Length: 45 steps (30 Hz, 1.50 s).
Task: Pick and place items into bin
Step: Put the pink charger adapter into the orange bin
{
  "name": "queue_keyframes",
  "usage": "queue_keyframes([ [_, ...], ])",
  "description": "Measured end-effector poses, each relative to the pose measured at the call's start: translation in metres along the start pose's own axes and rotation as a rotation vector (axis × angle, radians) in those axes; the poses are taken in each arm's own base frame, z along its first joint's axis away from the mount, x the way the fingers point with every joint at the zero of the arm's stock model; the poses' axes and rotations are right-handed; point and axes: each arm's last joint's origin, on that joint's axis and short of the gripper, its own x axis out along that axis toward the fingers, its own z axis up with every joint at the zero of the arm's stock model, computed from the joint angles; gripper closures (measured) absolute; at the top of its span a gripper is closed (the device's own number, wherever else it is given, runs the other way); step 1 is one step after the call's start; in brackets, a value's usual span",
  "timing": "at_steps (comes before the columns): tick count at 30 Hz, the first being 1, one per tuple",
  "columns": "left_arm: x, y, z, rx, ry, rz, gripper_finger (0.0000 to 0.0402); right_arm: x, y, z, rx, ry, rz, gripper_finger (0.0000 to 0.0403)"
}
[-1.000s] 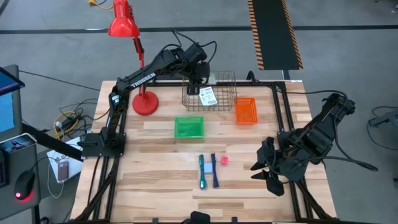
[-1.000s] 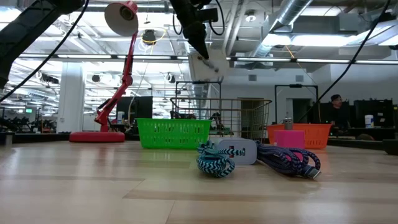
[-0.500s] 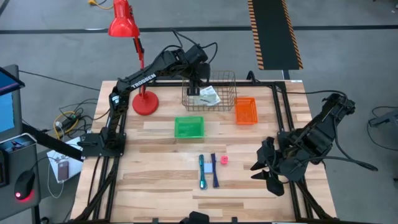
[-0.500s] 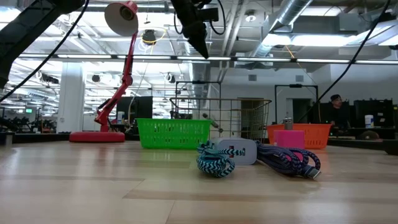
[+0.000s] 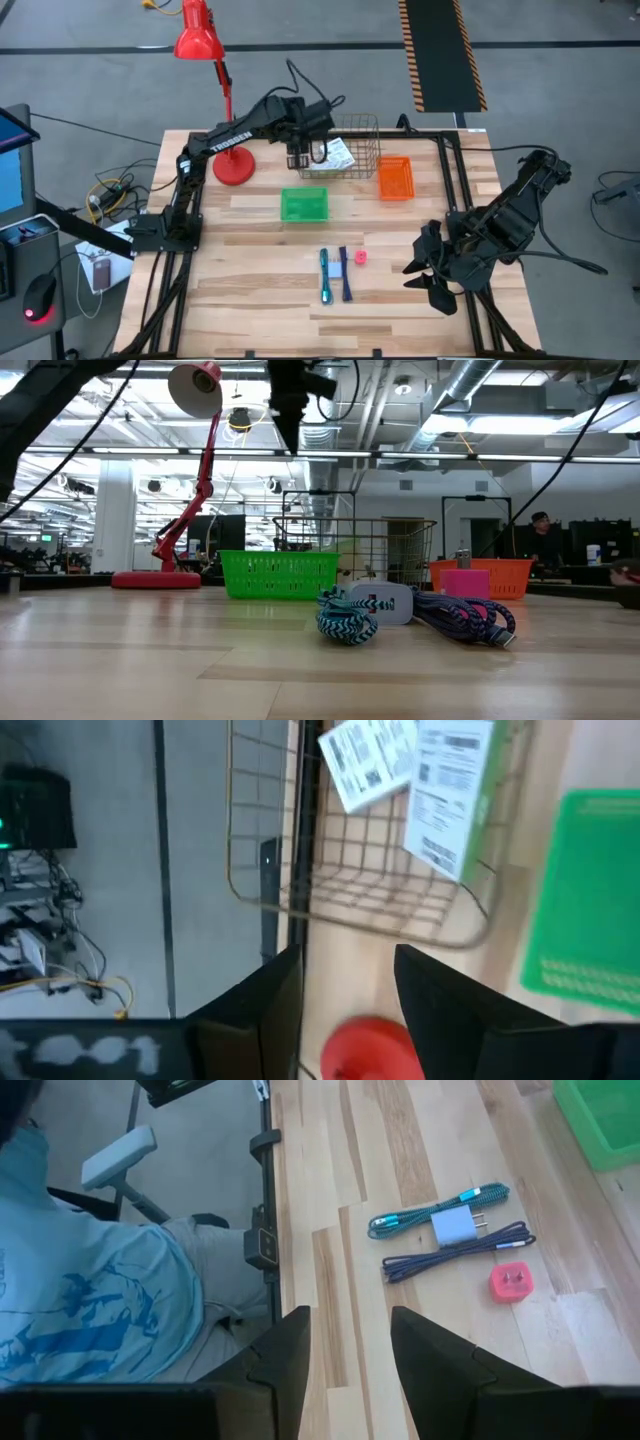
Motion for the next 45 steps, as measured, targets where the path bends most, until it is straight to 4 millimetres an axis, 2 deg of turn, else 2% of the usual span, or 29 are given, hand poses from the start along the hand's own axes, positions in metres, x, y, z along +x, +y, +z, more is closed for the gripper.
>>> queue_keyframes([
  [3, -0.015, -0.011, -0.004, -0.006, 0.004, -0.012, 0.025, 0.0, 0.0, 0.0, 0.0, 0.0, 0.0, 0.0268],
  [6, -0.032, -0.02, -0.005, -0.097, -0.042, -0.014, 0.025, 0.0, 0.0, 0.0, 0.0, 0.0, 0.0, 0.0269],
  [12, -0.099, -0.036, -0.03, -0.162, -0.213, -0.002, 0.025, 0.0, 0.0, 0.0, 0.0, 0.0, 0.0, 0.0269],
  [15, -0.135, -0.038, -0.053, -0.194, -0.306, 0.045, 0.025, 0.0, 0.0, 0.0, 0.0, 0.0, 0.0, 0.0268],
  [19, -0.186, -0.031, -0.1, -0.271, -0.464, 0.028, 0.025, 0.0, 0.0, 0.0, 0.0, 0.0, 0.0, 0.027],
  [25, -0.234, -0.017, -0.17, -0.4, -0.659, -0.103, 0.025, 0.0, 0.0, 0.0, 0.0, 0.0, 0.0, 0.0268],
  [28, -0.249, -0.01, -0.202, -0.465, -0.737, -0.162, 0.025, 0.0, 0.0, 0.0, 0.0, 0.0, 0.0, 0.027],
  [32, -0.259, -0.003, -0.232, -0.527, -0.804, -0.211, 0.025, 0.0, 0.0, 0.0, 0.012, 0.0, 0.0, 0.027],
  [35, -0.264, 0.001, -0.248, -0.552, -0.839, -0.236, 0.025, 0.0, 0.0, 0.0, 0.156, -0.003, 0.004, 0.0268],
  [39, -0.266, 0.004, -0.258, -0.558, -0.863, -0.243, 0.025, 0.0, 0.0, 0.0, 0.294, -0.003, 0.005, 0.0269],
  [45, -0.266, 0.004, -0.259, -0.55, -0.864, -0.233, 0.025, 0.0, 0.001, 0.0, 0.316, -0.004, 0.006, 0.0269],
])
